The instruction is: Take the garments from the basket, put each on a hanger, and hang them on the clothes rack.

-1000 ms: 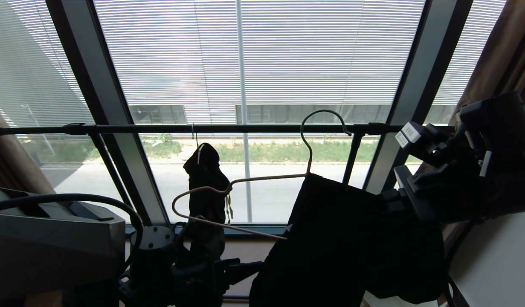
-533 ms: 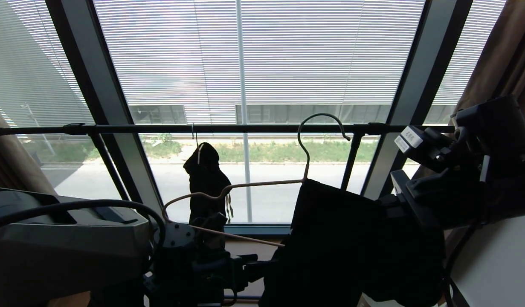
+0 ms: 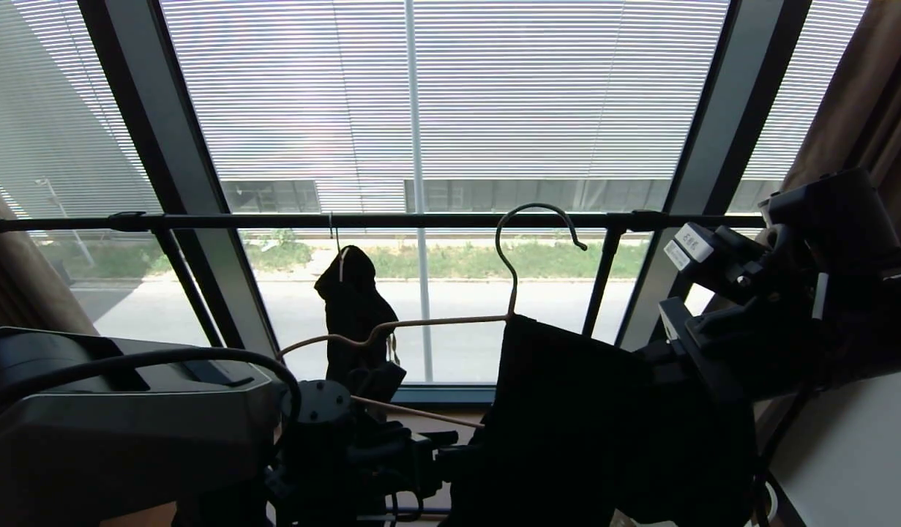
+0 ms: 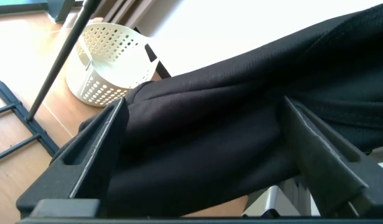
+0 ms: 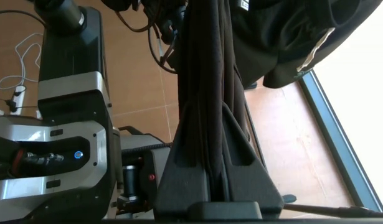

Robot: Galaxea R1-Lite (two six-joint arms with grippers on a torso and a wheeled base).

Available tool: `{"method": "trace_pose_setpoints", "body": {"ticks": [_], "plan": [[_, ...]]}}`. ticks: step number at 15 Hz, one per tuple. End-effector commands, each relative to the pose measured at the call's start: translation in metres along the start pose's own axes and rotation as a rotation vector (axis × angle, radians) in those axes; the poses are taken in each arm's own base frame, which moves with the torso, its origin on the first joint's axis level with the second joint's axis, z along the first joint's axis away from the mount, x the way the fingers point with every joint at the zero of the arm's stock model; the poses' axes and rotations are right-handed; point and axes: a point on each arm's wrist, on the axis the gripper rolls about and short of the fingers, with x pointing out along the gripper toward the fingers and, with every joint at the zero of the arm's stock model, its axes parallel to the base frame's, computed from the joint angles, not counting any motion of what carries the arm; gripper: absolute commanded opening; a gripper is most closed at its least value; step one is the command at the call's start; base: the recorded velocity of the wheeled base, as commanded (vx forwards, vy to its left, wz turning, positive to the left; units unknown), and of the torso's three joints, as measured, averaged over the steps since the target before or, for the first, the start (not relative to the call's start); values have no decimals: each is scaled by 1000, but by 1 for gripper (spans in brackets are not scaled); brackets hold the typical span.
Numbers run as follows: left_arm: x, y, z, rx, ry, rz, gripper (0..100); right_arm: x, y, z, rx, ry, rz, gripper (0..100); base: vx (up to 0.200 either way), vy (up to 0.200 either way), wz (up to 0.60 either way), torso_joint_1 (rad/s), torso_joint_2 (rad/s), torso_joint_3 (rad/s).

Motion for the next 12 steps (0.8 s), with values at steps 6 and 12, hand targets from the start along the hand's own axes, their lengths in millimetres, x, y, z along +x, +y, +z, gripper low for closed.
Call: {"method": "trace_pose_setpoints", "body": {"ticks": [6, 12], "plan": [[6, -3, -3, 8, 9, -12, 0, 5, 1, -2, -7, 1, 13, 0, 0, 0, 0, 0, 0, 0], [-32, 1, 6, -19, -32, 65, 0, -28, -16, -18, 71, -30, -98, 0, 0, 0, 0, 0, 0, 0]]}}
